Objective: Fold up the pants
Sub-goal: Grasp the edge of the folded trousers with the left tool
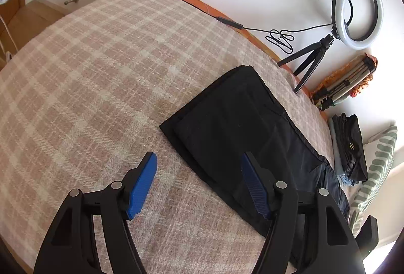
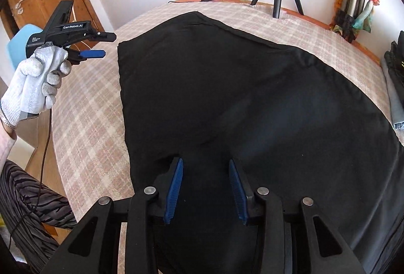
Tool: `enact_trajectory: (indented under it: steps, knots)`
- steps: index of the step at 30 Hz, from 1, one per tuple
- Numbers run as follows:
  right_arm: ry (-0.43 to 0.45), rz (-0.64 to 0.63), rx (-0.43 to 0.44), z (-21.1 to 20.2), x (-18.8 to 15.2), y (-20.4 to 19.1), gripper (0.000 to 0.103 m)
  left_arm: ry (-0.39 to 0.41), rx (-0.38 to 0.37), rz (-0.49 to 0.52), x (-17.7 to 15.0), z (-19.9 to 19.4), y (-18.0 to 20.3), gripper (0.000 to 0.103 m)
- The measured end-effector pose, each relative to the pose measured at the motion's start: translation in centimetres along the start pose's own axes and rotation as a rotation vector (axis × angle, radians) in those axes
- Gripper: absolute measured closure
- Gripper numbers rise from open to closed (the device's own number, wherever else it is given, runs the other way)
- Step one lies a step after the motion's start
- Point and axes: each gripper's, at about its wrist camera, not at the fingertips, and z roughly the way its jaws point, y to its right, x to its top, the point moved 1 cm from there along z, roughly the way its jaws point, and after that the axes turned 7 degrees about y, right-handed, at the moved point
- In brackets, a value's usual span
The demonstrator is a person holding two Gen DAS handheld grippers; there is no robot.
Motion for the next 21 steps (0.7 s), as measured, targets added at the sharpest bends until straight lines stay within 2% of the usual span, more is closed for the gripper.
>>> enact_trajectory:
  steps: [3, 7, 12, 13, 14, 16, 21]
  knots:
    - [-0.007, 0.002, 0.053, 0.7, 0.7, -0.9, 0.063, -0.003, 0.042, 0.016, 0.2, 1.2, 0.2, 0.035]
    - [-0.009, -0.050, 0.043, 1.1, 1.2, -2.2, 0.064, 0.014, 0.084, 0.046, 0.5, 2.2, 0.6, 0.035]
    - [0.032, -0.014, 0.083, -0.8, 1.6, -2.1, 0.064, 0.059, 0.110, 0.094, 0.5, 2.7, 1.1, 0.038]
    - [0.045, -0.010, 0.079, -1.2, 1.7, -1.9, 0.064, 0.071, 0.131, 0.122, 0.3, 2.8, 1.4, 0.043]
    - [0.054, -0.002, 0.075, -1.7, 1.7, -1.8, 0.064, 0.081, 0.149, 0.148, 0.2, 2.8, 1.6, 0.059]
    - [0.066, 0.019, 0.072, -2.2, 1.6, -1.2, 0.064, 0.091, 0.179, 0.167, 0.1, 3.0, 1.6, 0.082]
    - [0.080, 0.048, 0.051, -2.9, 1.5, 0.0, 0.064, 0.112, 0.163, 0.156, 0.2, 2.7, 1.2, 0.089]
